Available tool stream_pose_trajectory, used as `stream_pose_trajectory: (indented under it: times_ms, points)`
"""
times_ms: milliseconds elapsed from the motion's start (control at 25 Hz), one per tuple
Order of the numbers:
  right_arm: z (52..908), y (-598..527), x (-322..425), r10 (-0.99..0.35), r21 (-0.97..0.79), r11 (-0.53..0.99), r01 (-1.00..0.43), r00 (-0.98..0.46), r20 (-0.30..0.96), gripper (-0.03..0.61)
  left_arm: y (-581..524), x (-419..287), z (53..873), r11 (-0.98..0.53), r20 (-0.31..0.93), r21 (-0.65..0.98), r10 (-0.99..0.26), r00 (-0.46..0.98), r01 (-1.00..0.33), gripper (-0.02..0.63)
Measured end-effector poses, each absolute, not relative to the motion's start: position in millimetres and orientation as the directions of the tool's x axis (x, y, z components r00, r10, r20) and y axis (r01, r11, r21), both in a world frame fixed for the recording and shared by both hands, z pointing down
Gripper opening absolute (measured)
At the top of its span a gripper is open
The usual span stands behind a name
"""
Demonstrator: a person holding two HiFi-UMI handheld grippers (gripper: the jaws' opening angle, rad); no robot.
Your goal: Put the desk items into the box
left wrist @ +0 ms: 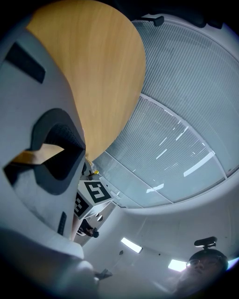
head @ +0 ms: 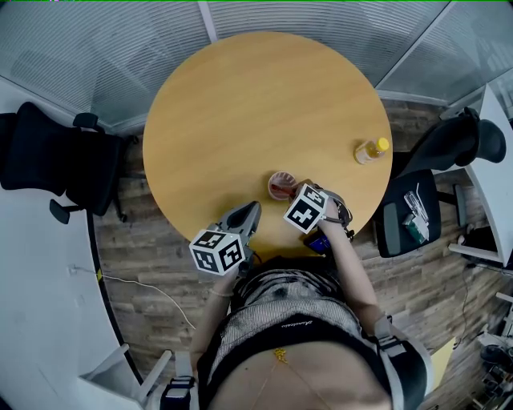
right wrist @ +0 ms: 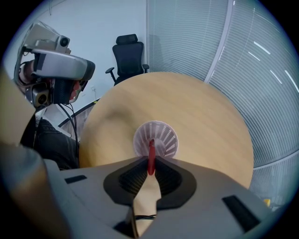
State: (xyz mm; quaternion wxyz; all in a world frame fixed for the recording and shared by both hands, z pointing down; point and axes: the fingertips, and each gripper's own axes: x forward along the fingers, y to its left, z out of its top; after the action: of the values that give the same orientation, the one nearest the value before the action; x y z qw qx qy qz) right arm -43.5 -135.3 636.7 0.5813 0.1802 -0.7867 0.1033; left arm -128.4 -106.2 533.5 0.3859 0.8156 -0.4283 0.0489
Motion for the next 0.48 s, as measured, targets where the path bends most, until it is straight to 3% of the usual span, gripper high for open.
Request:
stream_pose_trajectory:
  times_ms: [200, 320, 480]
  points:
    - [631.8, -134.0, -45.1, -0.162, 0.036, 0.916, -0.399, -0.287, 0.944, 0.052, -104.6, -128.4, 532.9, -0.336, 0.414, 0.585, -0.659, 0.628, -0.738, 0.002]
    - [630.3, -133.8, -44.6, -0.162, 0.028, 0.915, -0.402, -0.304, 0.939, 0.107, -103.9, -126.3, 533.2, -0.338, 0.413, 0.585, -0.658, 0.629, -0.738, 0.002]
    - [626.7, -136.5, -41.1, -0.181, 0.030, 0.908, -0.419, -0.326, 0.928, 0.122, -104.8, -122.6, 531.6, -0.343, 0.411, 0.582, -0.658, 0.631, -0.737, 0.002]
